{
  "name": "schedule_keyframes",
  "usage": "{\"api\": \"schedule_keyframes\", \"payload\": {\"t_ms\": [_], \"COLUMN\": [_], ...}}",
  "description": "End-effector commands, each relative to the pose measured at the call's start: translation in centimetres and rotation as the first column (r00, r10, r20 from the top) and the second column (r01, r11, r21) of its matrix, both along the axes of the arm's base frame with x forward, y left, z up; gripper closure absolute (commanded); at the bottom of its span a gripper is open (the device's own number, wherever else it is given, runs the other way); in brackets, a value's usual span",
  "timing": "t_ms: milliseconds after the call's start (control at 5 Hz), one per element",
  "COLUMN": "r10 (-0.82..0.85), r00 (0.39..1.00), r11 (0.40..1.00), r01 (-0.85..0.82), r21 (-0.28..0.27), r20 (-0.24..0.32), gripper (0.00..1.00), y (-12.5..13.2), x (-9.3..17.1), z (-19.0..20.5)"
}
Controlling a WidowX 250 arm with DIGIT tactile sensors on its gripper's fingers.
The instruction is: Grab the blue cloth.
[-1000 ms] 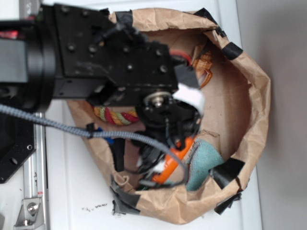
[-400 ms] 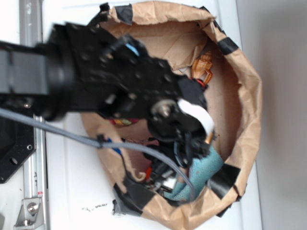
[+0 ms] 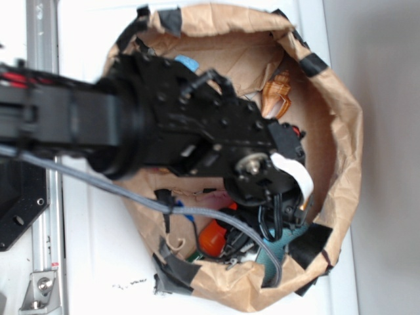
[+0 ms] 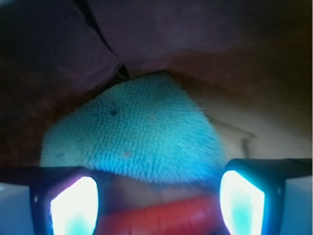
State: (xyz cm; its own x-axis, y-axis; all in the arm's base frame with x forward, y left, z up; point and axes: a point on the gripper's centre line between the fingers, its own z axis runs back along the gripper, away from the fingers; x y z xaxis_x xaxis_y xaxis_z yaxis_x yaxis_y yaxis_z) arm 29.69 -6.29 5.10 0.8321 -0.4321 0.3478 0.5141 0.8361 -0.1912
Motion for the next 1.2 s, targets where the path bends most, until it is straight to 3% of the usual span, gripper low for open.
{"api": "schedule_keyframes", "payload": {"t_ms": [0,200,400,800,1000], "r10": [-0.235,-0.257,-0.251,-0.148,-0.024], "r00": [0.968,0.963,0.964,0.983,0.986], "r11": [0.962,0.959,0.964,0.974,0.944], "r01": [0.244,0.265,0.257,0.126,-0.032], "r21": [-0.123,-0.097,-0.067,0.188,0.328], "r20": [0.084,0.087,0.091,0.108,0.165], "gripper": [0.00,0.86,1.00,1.00,1.00], "y": [-3.3,-3.8,-4.1,-5.4,-4.9], "x": [0.5,0.8,0.9,0.7,0.8], "z": [-0.6,-1.9,-2.2,-4.0,-3.8]}}
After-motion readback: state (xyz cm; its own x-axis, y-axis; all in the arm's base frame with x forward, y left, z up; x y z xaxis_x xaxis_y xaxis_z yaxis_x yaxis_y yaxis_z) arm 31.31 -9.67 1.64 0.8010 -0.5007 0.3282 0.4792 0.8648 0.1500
